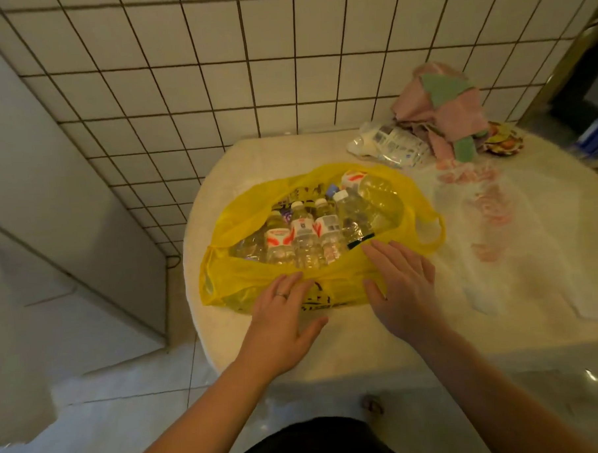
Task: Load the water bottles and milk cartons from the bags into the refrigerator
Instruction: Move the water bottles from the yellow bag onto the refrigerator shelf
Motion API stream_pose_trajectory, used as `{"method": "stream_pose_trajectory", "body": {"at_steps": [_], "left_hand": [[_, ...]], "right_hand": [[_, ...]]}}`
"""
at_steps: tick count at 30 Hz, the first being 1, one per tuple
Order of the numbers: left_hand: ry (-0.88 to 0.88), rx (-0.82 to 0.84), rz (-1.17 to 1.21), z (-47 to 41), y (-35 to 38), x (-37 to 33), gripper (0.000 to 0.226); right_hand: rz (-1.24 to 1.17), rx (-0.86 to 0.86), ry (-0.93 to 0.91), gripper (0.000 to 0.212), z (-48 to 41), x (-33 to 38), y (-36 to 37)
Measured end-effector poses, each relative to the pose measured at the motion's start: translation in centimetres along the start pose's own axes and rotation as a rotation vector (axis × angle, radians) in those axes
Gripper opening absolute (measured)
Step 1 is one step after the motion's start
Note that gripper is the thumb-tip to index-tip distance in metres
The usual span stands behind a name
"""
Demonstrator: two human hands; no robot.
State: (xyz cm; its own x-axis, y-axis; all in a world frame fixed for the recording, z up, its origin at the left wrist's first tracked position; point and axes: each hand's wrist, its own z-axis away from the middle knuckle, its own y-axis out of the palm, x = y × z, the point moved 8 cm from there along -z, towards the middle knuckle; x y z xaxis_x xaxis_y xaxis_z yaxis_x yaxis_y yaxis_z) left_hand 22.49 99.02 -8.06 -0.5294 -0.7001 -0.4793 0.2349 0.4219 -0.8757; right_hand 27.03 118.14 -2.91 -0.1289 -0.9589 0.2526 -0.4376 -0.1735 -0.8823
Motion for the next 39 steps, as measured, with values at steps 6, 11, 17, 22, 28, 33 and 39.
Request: {"method": "stream_pose_trajectory", "body": {"at_steps": [6,11,17,22,28,33,39], "left_hand": [[-0.127,-0.021,0.139,-4.8,1.4,-3.3,0.063],[-0.291,-0.047,0.331,-9.6,2.7,-4.6,0.059],[-0.561,-0.120,0.580,-14.9,4.6,-4.7,0.057],[-0.672,-0.169,0.584,-17.1,5.9,-4.3,0.055],[-0.740,-0.214,0.532,-17.8,6.2,-4.4,0.059],[-0.784,-0.288,0.613,-17.5,6.3,-4.3,0.053],[-0.806,-0.370,0.742,-16.9,6.1,-4.0,0.037]], "right_hand": [[-0.103,0.087,-0.056,0.055,-6.2,-4.7,1.2],[-0.188,0.244,-0.134,0.051,-11.1,-6.6,2.8],[-0.247,0.475,-0.158,0.050,-15.5,-8.2,7.2],[-0.104,0.487,-0.197,0.053,-17.6,-8.5,8.8],[0.016,0.475,-0.303,0.052,-20.0,-8.2,9.6],[0.061,0.560,-0.405,0.049,-21.9,-7.4,11.9],[0.107,0.668,-0.437,0.052,-22.3,-5.9,13.8]]}}
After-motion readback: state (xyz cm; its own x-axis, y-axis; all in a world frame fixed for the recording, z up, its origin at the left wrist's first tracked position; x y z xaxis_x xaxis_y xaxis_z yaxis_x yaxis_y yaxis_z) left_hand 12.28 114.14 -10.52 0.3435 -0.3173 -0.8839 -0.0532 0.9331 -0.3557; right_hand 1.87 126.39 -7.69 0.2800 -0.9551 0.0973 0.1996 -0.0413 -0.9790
